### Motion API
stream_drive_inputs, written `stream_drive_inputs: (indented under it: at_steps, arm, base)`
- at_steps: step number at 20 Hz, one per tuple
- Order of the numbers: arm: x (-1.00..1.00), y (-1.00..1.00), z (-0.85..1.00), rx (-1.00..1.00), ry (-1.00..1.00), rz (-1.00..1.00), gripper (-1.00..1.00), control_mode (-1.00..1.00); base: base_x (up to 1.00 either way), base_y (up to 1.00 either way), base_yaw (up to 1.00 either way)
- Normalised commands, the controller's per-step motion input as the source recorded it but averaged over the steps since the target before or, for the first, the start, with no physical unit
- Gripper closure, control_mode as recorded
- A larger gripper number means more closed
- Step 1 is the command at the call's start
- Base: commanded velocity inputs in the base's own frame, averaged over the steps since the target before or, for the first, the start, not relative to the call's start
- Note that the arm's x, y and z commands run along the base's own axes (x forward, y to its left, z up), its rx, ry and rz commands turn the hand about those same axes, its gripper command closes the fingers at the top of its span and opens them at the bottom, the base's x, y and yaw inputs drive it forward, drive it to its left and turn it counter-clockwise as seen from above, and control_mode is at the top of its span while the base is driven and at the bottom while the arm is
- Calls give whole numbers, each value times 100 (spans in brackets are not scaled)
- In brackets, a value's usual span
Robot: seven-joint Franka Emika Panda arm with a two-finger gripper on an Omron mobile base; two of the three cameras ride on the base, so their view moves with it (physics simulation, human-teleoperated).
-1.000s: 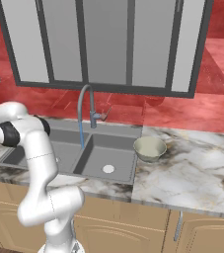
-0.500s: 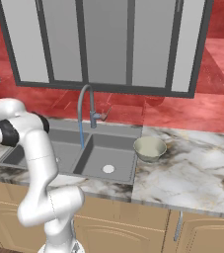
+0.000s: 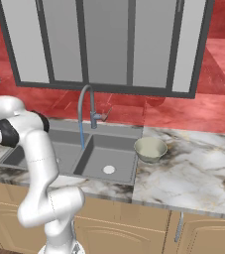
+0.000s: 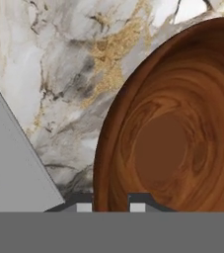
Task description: Rinse each bowl for a few seconds and place them down in the sink or on the counter.
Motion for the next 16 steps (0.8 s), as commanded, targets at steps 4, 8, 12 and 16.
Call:
stream_drive_inputs:
  at_steps: [4, 8, 12, 16]
  arm:
    - [0, 0, 19, -2, -4, -21, 100, -100]
    - [0, 0, 11, -5, -2, -23, 100, -100]
    - [0, 0, 10, -5, -2, -23, 100, -100]
    - [0, 0, 8, -5, -3, -23, 100, -100]
  base:
    - [0, 0, 0]
    - [0, 0, 0]
    - [0, 0, 0]
    - [0, 0, 0]
